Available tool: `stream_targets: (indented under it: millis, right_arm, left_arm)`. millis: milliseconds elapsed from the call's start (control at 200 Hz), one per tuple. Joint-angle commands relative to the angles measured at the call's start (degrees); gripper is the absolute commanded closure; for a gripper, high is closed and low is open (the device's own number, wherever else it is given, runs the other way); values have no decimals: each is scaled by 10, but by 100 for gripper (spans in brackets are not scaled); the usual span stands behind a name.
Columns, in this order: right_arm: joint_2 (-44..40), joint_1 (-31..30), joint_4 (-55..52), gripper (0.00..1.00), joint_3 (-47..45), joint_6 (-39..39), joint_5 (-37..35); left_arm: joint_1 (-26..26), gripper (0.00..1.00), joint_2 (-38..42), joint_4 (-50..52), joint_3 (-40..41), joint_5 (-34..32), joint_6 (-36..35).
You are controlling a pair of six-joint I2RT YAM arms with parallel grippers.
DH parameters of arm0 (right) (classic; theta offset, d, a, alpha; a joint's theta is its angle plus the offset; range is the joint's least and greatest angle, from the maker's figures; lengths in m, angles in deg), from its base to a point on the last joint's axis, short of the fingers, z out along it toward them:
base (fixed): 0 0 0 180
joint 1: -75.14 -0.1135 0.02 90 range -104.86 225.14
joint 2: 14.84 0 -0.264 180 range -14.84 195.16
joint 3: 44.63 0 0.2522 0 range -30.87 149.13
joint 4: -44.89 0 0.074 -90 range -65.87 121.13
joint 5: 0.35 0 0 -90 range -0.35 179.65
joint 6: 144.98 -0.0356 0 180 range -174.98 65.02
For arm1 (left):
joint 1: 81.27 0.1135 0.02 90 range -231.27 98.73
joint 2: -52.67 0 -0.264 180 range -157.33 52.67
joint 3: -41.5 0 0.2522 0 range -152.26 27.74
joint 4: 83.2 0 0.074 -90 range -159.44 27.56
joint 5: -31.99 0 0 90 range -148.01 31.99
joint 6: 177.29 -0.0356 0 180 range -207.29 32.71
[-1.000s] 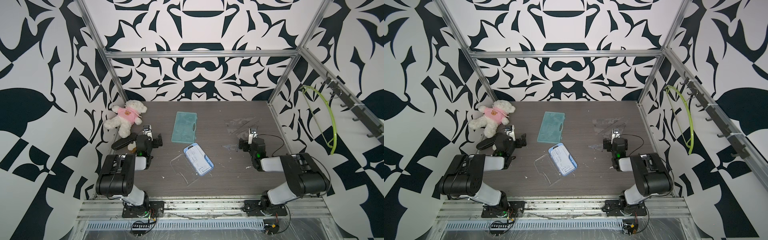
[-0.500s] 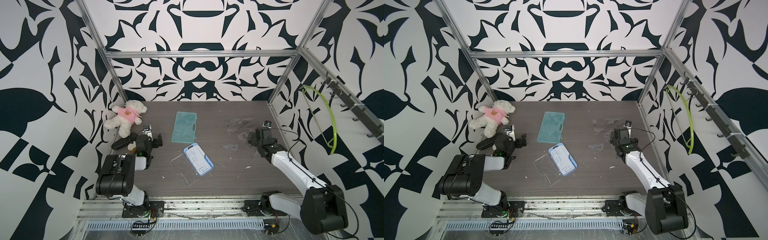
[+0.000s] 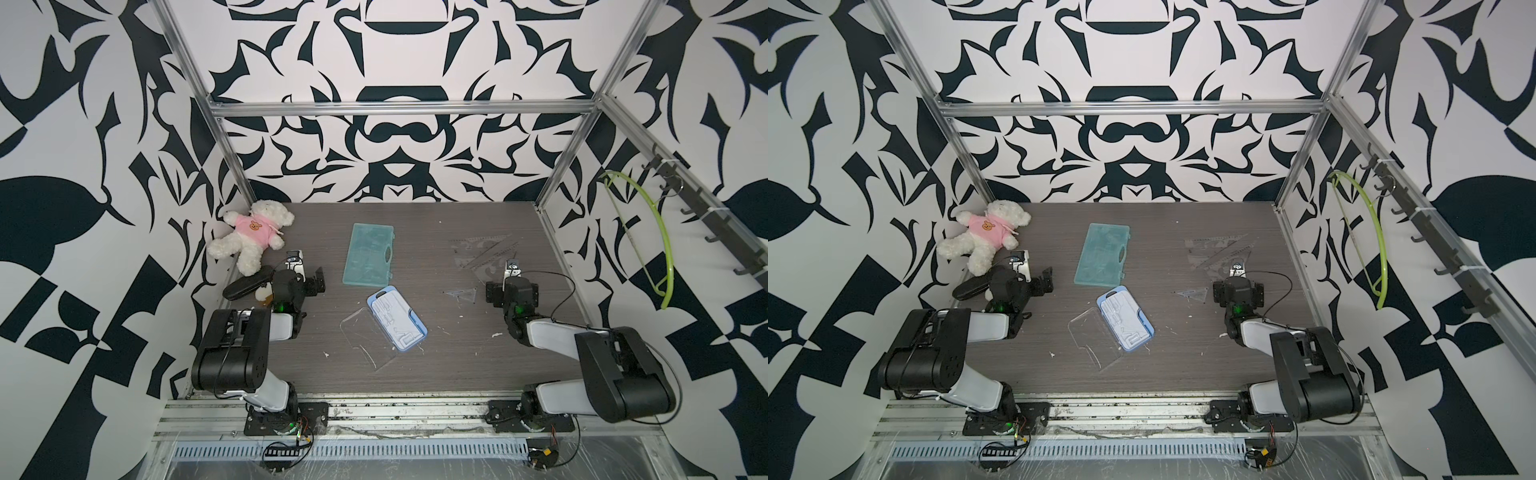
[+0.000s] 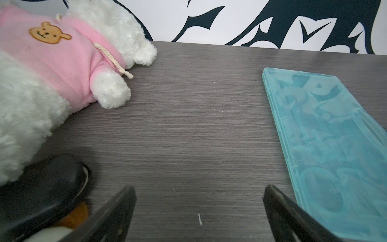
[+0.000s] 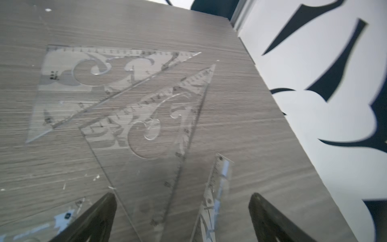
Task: Open the ruler set and take out the ruler
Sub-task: Reset both arms
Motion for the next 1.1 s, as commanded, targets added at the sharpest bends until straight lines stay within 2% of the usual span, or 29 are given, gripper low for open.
stream_targets:
  millis: [0, 110, 175, 270, 360, 445, 780, 925, 1095]
  right_arm:
    - [13, 2, 5, 0, 50, 19, 39]
    - [11, 7, 28, 0, 40, 14, 83]
    - [15, 9, 149, 0, -19, 22, 147]
    - [81, 18, 301, 0, -63, 6, 136]
    - [65, 19, 193, 0, -22, 8, 146]
    - [72, 19, 206, 0, -23, -4, 116]
    - [70, 19, 202, 0, -24, -4, 112]
    - [76, 19, 203, 0, -20, -4, 116]
    - [76, 39, 187, 0, -12, -16, 152]
  left_arm:
    - [-1, 1, 3, -8, 8, -2, -5]
    - [-1, 1, 3, -8, 7, -1, -5]
    - [-1, 1, 3, -8, 8, -1, -5]
    - [-1, 1, 3, -9, 8, -1, -4]
    - [-1, 1, 3, -8, 8, -1, -4]
    - [-1, 1, 3, -8, 8, -1, -4]
    - [-1, 1, 3, -8, 8, -1, -4]
    - [-1, 1, 3, -8, 8, -1, -5]
    - [-1, 1, 3, -8, 8, -1, -5]
